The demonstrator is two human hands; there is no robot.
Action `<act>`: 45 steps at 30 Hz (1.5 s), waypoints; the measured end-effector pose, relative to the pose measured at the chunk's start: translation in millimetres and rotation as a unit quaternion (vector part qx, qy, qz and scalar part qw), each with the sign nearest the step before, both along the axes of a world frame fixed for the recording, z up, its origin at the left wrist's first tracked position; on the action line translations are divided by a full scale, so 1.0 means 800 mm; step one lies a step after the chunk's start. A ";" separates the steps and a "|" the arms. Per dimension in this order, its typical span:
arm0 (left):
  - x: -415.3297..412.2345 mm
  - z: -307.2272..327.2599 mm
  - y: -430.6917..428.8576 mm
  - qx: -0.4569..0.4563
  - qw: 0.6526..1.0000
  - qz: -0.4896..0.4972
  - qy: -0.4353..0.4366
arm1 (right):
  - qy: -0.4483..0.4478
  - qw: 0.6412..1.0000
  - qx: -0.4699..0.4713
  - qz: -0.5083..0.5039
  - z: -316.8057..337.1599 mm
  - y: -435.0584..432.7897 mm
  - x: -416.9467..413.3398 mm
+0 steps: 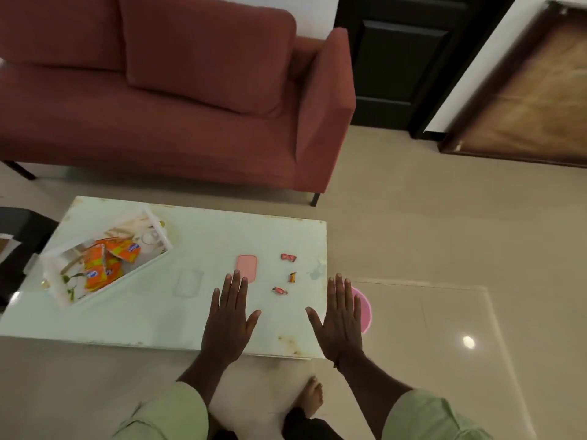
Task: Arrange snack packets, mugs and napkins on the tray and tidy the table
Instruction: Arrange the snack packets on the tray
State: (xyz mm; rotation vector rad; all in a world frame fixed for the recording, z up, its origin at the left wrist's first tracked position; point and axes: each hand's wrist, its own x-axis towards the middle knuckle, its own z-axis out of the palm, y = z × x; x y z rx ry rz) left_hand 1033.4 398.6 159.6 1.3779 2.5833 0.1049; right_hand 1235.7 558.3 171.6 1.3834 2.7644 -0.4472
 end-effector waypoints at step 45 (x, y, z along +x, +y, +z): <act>-0.530 0.012 -0.330 0.008 0.972 0.173 -0.162 | 0.022 0.990 -0.136 0.011 -0.012 -0.285 -0.599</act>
